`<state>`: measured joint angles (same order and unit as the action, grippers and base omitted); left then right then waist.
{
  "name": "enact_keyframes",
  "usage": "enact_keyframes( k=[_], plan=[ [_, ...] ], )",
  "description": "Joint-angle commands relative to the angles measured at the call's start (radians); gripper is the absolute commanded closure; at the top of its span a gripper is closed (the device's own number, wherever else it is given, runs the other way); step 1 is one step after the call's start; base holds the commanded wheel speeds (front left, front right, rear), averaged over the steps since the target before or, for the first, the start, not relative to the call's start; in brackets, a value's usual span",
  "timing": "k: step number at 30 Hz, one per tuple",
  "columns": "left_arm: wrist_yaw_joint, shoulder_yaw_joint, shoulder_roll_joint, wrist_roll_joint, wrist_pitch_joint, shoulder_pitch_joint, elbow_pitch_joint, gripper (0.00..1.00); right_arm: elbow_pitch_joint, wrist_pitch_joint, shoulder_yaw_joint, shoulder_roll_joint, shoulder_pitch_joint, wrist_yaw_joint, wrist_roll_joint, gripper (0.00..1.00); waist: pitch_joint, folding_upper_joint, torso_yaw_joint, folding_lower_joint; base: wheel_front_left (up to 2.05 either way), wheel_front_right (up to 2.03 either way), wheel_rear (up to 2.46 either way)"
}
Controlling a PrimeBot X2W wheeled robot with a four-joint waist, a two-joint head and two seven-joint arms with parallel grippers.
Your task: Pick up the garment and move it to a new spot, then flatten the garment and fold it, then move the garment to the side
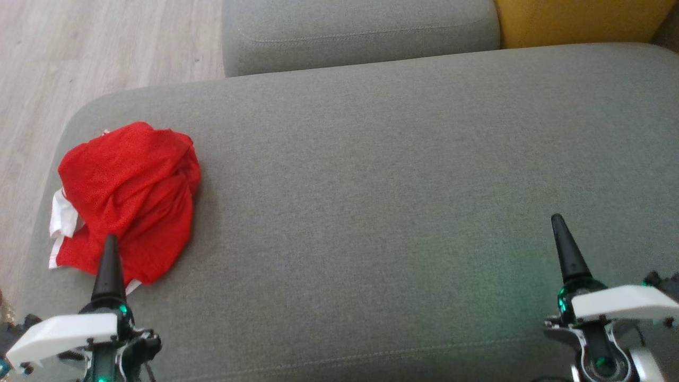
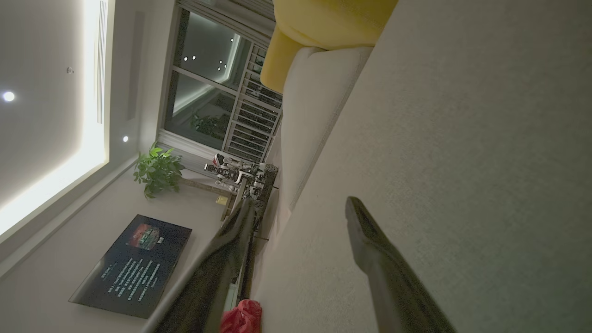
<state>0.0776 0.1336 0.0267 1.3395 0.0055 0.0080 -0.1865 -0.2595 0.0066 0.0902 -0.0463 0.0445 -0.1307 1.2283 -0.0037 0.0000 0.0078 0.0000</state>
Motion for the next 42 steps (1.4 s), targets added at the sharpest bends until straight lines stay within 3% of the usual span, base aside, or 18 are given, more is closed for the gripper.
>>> enact_keyframes(
  k=[1, 26, 31, 42],
  plan=[
    [-0.002, 0.007, 0.012, -0.014, -0.009, -0.054, 0.041, 0.00, 0.042, -0.008, -0.006, -0.004, 0.063, 0.000, -0.017, 0.00, 0.000, 0.0000, 0.000, 0.0000, 0.00, 0.00, 0.00],
    [-0.142, -0.115, 0.017, -0.532, -0.082, -0.061, 0.275, 0.00, 0.219, -0.081, -0.103, -0.004, 0.103, 0.000, -0.546, 0.00, -0.004, 0.0000, 0.016, 0.0000, 0.00, 0.00, 0.00],
    [-0.172, -0.174, 0.052, -0.635, -0.096, -0.061, 0.290, 0.00, 0.229, -0.096, -0.119, -0.004, 0.103, 0.000, -0.631, 0.00, -0.005, 0.0000, 0.017, 0.0000, 0.00, 0.00, 0.00],
    [-0.340, -0.364, 0.172, -0.841, -0.132, -0.069, 0.243, 0.00, 0.232, -0.132, -0.157, -0.004, 0.081, 0.000, -0.801, 0.00, -0.012, 0.0000, 0.017, 0.0000, 0.00, 0.00, 0.00]
  ],
)
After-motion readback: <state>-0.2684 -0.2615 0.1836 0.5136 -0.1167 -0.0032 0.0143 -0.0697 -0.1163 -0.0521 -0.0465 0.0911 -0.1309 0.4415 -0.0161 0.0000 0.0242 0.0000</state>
